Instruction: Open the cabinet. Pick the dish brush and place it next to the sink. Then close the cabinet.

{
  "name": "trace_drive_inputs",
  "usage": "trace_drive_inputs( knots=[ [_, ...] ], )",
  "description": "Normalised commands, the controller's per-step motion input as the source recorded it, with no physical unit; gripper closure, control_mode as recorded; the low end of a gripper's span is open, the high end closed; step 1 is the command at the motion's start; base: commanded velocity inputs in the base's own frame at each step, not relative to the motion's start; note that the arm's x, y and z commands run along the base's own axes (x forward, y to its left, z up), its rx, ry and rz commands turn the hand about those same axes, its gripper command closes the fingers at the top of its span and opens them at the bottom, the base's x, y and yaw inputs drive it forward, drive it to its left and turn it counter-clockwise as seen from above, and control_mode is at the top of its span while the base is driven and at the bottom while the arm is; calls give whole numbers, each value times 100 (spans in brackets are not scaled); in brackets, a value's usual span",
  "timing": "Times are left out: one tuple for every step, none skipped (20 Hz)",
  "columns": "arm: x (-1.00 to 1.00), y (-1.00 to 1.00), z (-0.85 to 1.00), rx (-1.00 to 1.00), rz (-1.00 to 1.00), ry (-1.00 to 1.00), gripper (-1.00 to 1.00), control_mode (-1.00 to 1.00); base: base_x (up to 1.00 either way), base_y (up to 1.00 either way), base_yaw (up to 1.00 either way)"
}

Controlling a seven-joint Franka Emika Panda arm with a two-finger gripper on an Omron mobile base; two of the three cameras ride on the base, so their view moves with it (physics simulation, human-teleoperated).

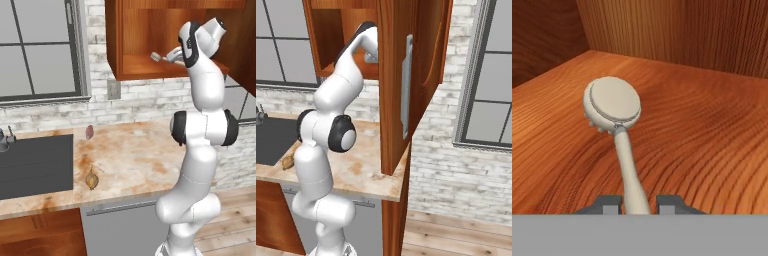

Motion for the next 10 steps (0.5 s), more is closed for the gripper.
trace_drive_inputs(
  knots=[
    [-23, 0, 0, 0, 0, 0, 100, -100, 0, 0, 0],
    [-39, 0, 0, 0, 0, 0, 100, -100, 0, 0, 0],
    [-50, 0, 0, 0, 0, 0, 100, -100, 0, 0, 0],
    [-54, 0, 0, 0, 0, -1, 100, -100, 0, 0, 0],
    [-64, 0, 0, 0, 0, -3, 100, -100, 0, 0, 0],
    [-69, 5, 0, 0, 0, -4, 100, -100, 0, 0, 0],
    [-72, 14, 0, 0, 0, -4, 100, -100, 0, 0, 0],
    [-76, 20, 0, 0, 0, -6, 100, -100, 0, 0, 0],
    [-72, 29, 0, 0, 0, -4, 100, -100, 0, 0, 0],
    [-72, 36, 0, 0, 0, -4, 100, -100, 0, 0, 0]
  ],
)
